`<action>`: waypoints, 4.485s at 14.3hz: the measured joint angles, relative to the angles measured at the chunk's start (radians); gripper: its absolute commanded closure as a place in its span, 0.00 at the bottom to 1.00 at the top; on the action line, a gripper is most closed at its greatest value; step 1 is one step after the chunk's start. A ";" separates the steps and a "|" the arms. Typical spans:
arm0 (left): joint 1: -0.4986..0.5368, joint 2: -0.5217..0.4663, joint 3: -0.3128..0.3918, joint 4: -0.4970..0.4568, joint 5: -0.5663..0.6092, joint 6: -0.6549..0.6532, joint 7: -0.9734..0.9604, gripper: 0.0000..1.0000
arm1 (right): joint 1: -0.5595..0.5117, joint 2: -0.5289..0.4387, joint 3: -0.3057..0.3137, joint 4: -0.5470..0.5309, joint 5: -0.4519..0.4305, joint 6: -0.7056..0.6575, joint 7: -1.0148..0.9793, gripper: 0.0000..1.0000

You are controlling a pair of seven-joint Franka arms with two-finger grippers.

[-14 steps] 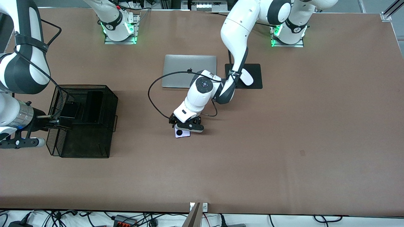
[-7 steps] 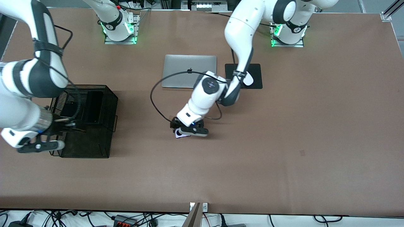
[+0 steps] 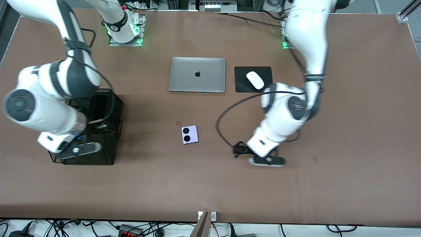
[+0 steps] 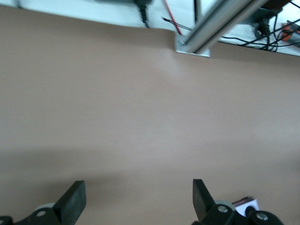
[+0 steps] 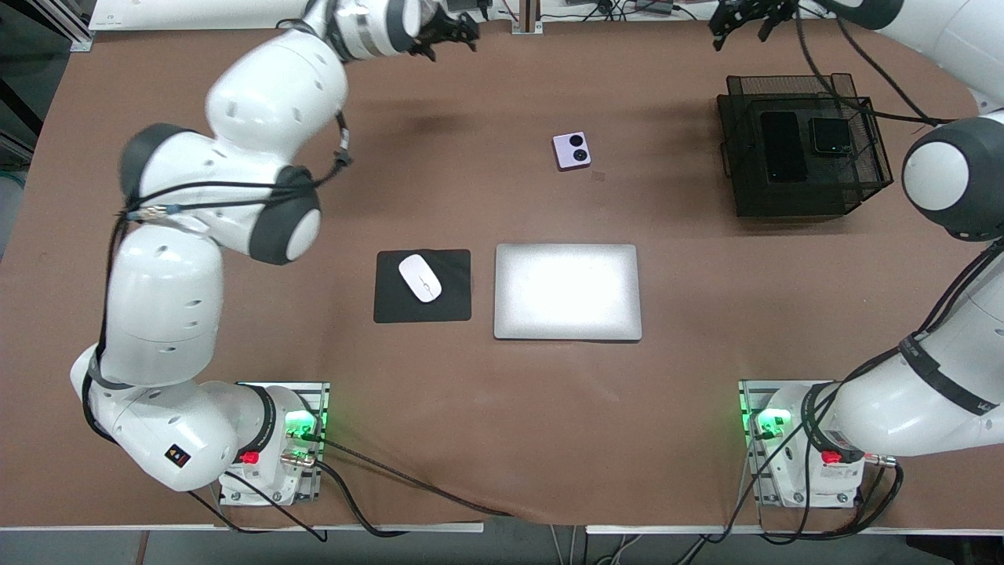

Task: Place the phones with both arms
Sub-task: 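Grasp the white flip phone with the right gripper while the left gripper withdraws, then carry the white flip phone into the mesh basket and open the right gripper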

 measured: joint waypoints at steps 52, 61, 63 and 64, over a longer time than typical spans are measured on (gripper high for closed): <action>0.638 -0.596 -0.348 -0.235 0.551 -0.736 -0.070 0.00 | 0.246 0.297 -0.039 0.116 -0.054 0.281 0.422 0.59; 0.684 -0.596 -0.352 -0.231 0.522 -0.685 -0.054 0.00 | -0.024 0.138 -0.041 0.124 -0.056 0.000 0.219 0.59; 0.684 -0.596 -0.353 -0.233 0.521 -0.683 -0.056 0.00 | -0.106 0.135 -0.039 0.115 -0.056 -0.027 0.114 0.59; 0.684 -0.596 -0.353 -0.233 0.520 -0.683 -0.057 0.00 | -0.142 0.135 -0.038 0.104 -0.056 -0.027 0.076 0.59</action>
